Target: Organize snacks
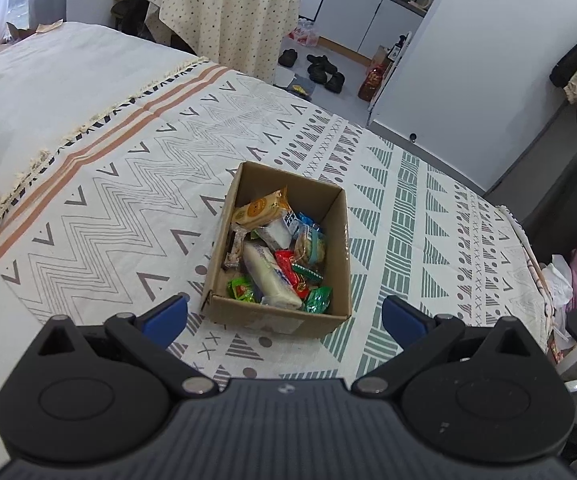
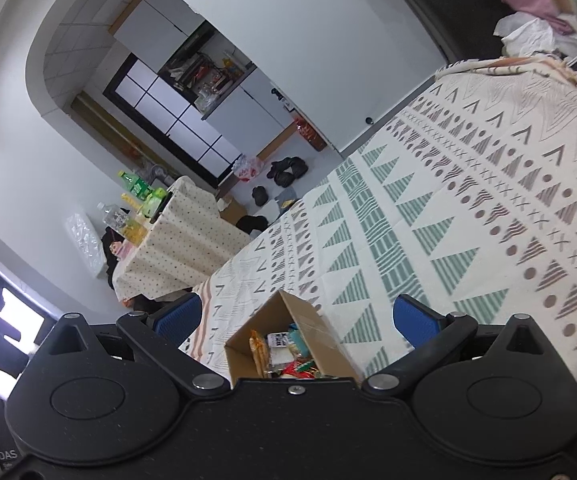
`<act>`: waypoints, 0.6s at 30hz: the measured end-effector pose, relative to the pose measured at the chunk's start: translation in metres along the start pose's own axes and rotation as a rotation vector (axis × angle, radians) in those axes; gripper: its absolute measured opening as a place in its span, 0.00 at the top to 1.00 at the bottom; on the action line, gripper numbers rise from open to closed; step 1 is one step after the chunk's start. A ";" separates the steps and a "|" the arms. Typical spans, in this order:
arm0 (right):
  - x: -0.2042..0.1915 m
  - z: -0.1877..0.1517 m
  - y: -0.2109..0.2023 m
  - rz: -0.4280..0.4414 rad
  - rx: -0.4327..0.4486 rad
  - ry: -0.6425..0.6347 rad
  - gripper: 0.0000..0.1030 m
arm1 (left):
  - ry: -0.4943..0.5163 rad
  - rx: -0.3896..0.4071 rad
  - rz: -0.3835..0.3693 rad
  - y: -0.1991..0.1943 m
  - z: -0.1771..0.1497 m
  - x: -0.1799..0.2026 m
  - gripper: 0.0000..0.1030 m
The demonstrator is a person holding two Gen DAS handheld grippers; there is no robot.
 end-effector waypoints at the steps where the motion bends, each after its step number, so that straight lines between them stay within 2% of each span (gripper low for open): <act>1: 0.002 0.000 -0.004 -0.002 0.002 -0.002 0.00 | 0.005 0.000 -0.004 -0.002 -0.001 -0.001 0.00; 13: 0.003 -0.005 -0.038 -0.040 -0.007 -0.101 0.00 | 0.139 0.032 -0.046 -0.031 -0.013 0.004 0.00; 18: 0.000 -0.007 -0.054 -0.016 0.000 -0.103 0.00 | 0.165 0.026 -0.059 -0.038 -0.019 0.002 0.00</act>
Point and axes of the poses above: each gripper's, at about its wrist camera, not at the fingertips, and y roughly the way its jaws point, x to its right, z to its top, the point moved 4 cm from there along y, roughly the way its jaws point, and after that the axes turned 9 degrees about x, right-handed, at the moved point
